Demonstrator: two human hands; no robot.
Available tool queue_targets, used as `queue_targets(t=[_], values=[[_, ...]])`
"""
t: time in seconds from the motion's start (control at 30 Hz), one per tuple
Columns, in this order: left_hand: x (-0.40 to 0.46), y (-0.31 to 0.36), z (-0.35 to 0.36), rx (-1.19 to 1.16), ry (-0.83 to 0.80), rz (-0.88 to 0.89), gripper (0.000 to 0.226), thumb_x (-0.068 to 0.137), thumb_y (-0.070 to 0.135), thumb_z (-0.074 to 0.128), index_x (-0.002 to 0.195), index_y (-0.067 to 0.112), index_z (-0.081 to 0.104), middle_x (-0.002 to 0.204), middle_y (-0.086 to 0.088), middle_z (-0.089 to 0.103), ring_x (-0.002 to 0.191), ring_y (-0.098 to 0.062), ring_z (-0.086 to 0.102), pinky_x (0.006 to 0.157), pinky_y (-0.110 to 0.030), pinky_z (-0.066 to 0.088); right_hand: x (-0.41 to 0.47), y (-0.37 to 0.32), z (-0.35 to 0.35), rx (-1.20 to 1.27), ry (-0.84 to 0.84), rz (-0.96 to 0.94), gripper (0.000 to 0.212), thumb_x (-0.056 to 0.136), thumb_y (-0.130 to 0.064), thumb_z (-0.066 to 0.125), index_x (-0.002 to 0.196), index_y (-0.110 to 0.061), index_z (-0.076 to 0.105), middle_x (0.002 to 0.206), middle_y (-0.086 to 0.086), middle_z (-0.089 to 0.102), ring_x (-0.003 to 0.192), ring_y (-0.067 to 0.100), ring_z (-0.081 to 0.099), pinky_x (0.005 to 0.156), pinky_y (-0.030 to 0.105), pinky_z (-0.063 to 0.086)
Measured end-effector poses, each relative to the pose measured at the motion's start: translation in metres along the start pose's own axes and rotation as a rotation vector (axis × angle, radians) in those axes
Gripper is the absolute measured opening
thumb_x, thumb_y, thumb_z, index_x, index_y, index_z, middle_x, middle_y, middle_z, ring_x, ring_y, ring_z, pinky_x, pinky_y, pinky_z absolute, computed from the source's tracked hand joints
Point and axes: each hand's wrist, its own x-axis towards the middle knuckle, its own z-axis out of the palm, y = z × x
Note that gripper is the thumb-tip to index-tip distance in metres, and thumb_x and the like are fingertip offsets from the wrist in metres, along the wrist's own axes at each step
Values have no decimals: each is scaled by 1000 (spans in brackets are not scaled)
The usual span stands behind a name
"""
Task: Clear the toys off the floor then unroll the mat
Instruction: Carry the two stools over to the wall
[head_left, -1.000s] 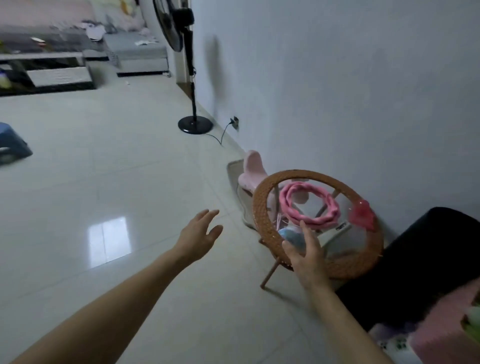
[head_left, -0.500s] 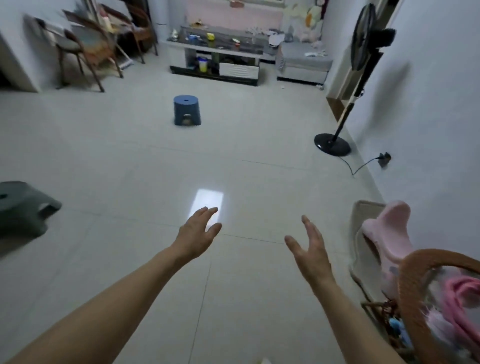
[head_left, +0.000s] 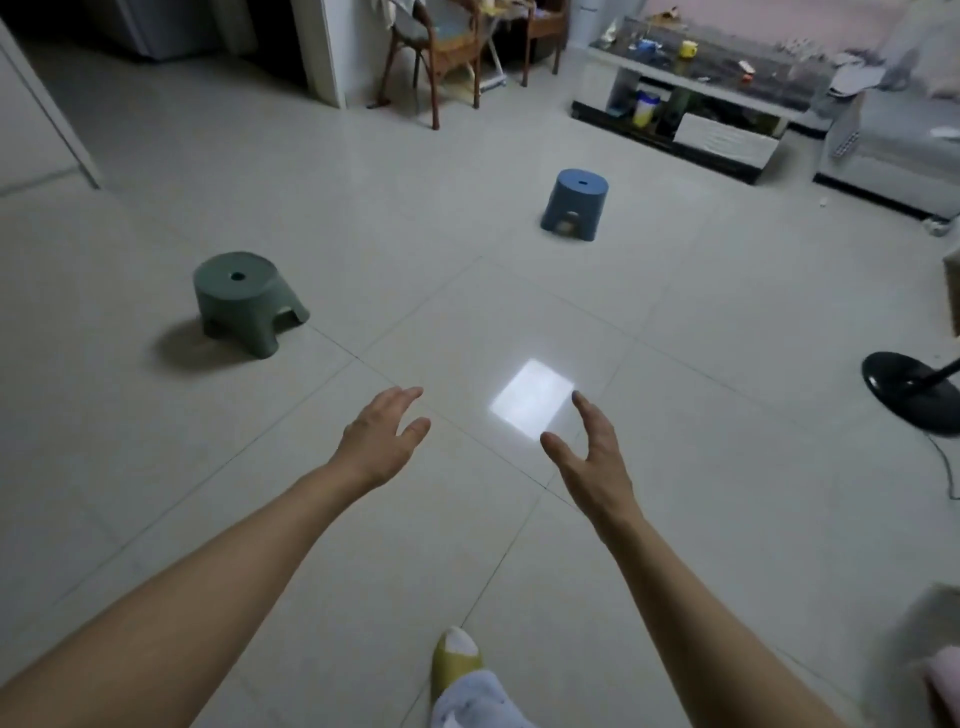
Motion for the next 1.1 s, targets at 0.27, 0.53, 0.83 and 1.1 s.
queue_targets(t=[0.27, 0.53, 0.83, 1.1], values=[[50, -18, -18, -69, 46, -126, 48, 97, 30, 43, 142, 18, 34, 152, -7, 27, 141, -21, 23, 115, -41, 21, 79, -25, 38, -1, -150, -30, 64, 88, -31, 58, 144, -33, 27, 154, -7, 22, 143, 8, 15, 111, 32, 19], [92, -89, -69, -104, 64, -223, 48, 96, 30, 44, 142, 19, 35, 152, -6, 28, 140, -21, 25, 115, -36, 22, 123, -63, 121, -50, -253, -26, 64, 89, -32, 58, 145, -32, 26, 155, -6, 21, 143, 9, 15, 115, 34, 19], [134, -193, -163, -113, 83, -262, 47, 96, 30, 44, 141, 18, 36, 151, -6, 29, 140, -20, 25, 114, -35, 22, 172, -135, 249, -77, -331, -41, 64, 89, -32, 57, 145, -31, 26, 155, -3, 20, 142, 11, 17, 108, 27, 18], [187, -263, -237, -106, 103, -329, 47, 97, 30, 43, 142, 20, 35, 152, -5, 26, 141, -19, 23, 114, -34, 21, 225, -193, 338, -86, -405, -49, 63, 90, -32, 57, 145, -30, 27, 155, 0, 21, 142, 16, 20, 112, 35, 20]])
